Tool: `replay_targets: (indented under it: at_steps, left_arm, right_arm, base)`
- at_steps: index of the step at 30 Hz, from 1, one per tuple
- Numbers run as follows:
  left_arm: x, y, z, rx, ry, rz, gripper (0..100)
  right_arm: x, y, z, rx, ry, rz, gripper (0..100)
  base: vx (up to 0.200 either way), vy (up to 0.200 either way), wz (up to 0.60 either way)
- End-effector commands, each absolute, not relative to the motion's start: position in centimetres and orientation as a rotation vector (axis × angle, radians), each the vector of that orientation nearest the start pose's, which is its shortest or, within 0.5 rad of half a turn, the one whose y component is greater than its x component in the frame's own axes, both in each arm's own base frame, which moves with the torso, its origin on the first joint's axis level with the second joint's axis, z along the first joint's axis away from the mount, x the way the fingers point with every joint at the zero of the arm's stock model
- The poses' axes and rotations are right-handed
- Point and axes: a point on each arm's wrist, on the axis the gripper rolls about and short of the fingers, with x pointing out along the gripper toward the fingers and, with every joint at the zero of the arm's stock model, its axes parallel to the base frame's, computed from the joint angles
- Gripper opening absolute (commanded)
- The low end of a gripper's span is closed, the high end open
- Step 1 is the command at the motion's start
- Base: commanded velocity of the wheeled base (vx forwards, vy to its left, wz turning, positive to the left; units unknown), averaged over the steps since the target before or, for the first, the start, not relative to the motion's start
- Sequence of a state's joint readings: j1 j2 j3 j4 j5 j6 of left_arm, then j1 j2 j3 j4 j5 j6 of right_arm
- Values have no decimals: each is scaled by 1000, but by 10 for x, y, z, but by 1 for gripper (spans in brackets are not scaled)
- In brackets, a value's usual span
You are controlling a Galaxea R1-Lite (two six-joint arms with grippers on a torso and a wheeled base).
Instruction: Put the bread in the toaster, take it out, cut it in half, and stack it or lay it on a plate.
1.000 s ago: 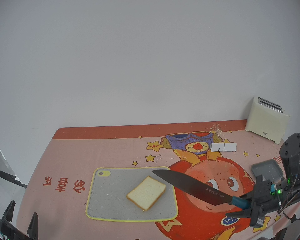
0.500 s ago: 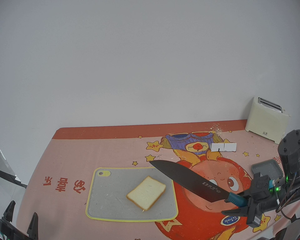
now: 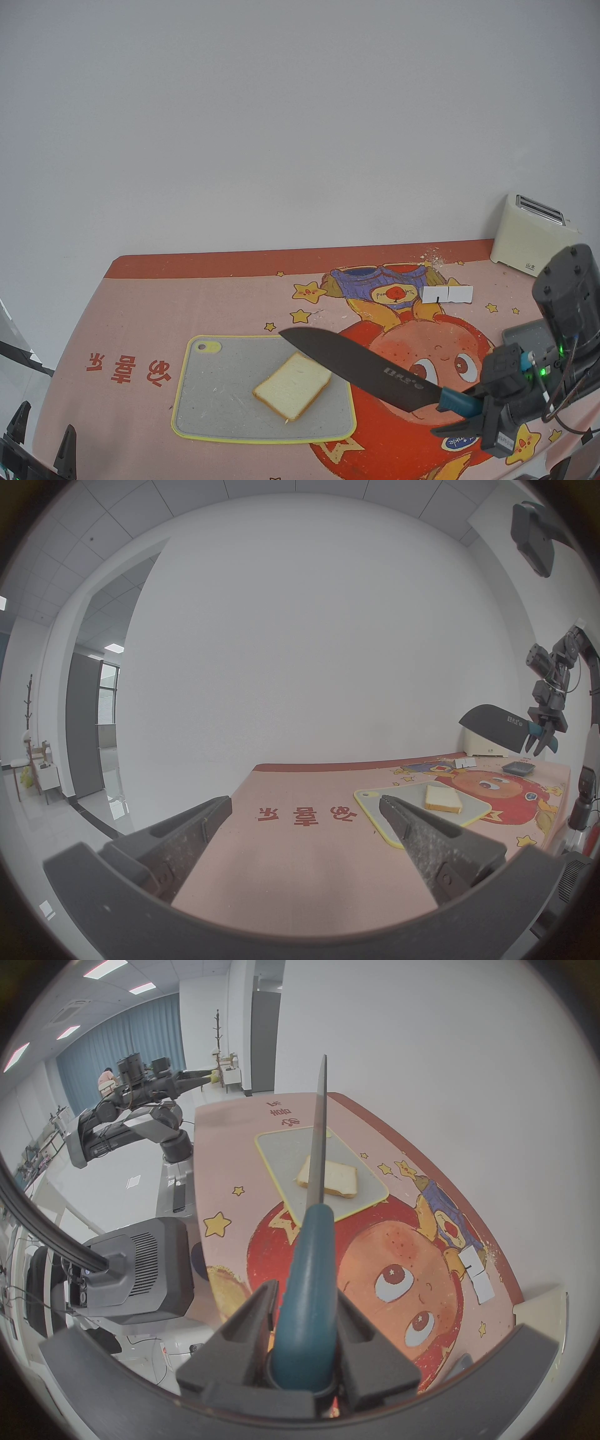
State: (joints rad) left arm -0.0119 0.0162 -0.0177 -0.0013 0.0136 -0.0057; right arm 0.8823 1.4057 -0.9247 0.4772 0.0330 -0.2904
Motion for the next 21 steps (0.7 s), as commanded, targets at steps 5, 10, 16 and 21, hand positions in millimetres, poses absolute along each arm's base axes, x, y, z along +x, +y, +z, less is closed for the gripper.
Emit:
replay_targets:
  at_steps: [5, 10, 16, 21]
  left_arm:
    - [-22, 1, 76, -6, 9, 2, 100]
    - [-22, 1, 76, -4, 9, 0, 100]
    - [-22, 1, 76, -5, 8, 0, 100]
    - [-22, 1, 76, -3, 9, -2, 100]
  right_arm:
    - [144, 187, 195, -691, 803, 999, 0]
    - [147, 196, 192, -737, 873, 1005, 0]
    - [147, 189, 205, -824, 971, 909, 0]
    - [150, 192, 202, -838, 1002, 903, 0]
  base:
    - [0, 0, 0]
    - [0, 0, 0]
    - [0, 0, 0]
    - [0, 0, 0]
